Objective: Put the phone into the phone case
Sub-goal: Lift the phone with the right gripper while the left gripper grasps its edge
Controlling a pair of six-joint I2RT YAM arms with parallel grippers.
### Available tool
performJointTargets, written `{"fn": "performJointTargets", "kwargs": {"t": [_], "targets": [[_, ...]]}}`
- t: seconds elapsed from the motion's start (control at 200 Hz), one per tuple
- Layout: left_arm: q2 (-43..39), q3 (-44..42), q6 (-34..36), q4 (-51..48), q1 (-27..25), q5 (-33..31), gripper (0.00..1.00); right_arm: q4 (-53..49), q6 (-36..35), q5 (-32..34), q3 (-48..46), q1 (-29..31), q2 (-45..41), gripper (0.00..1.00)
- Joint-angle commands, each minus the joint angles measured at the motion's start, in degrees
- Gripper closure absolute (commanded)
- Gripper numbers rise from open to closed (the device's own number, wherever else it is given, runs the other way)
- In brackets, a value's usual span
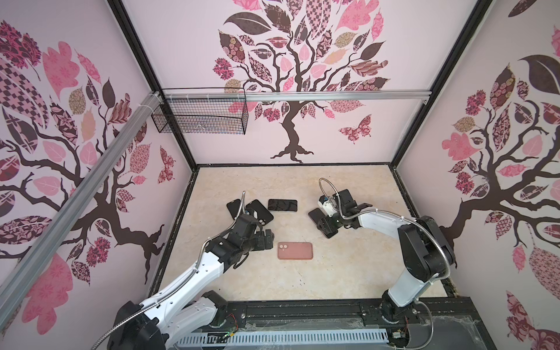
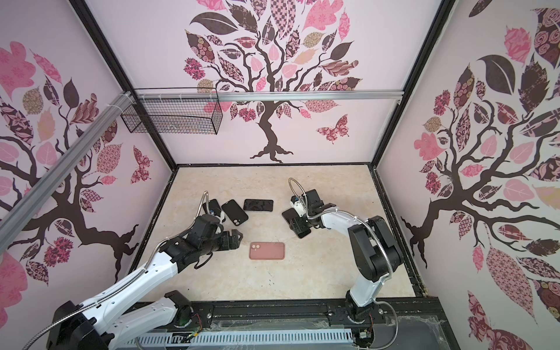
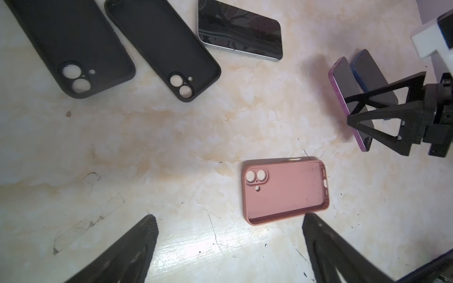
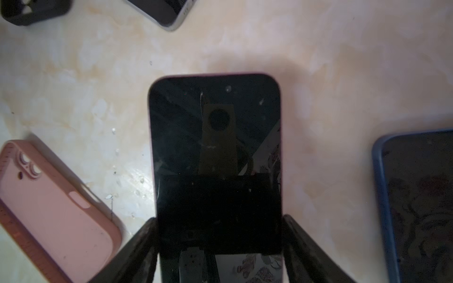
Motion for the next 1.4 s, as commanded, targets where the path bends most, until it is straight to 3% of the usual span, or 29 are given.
{"fn": "performJointTargets", "kwargs": {"t": [0.0, 0.4, 0.64, 0.82, 1.0, 1.395], "targets": [[2.1, 5.3, 2.2, -0.2, 0.4, 4.0, 0.05, 2.7, 1.0, -3.2, -1.0, 1.3, -5.6, 0.51], [6.1, 12.7, 3.1, 0.7, 4.1, 17.9, 0.06, 9.3, 3.8, -10.1, -7.0, 4.6, -16.2, 0.52], [7.5, 14.6, 2.5, 2.5, 8.4, 29.9, 0.09, 11.7, 2.3, -10.8, -10.1, 8.6, -20.4, 0.53], [8.4, 14.8, 1.1, 3.8, 8.5, 33.9, 0.11, 15.2, 1.9, -10.9, -12.2, 12.2, -22.7, 0.53], [9.4, 14.6, 0.0, 5.3, 8.6, 36.8, 0.28, 16.0, 0.1, -8.2, -11.7, 16.5, -23.5, 0.52], [10.6, 12.0, -2.5, 9.3, 8.6, 40.3, 0.43, 16.2, -1.2, -4.6, -9.9, 21.2, -23.8, 0.53]]}}
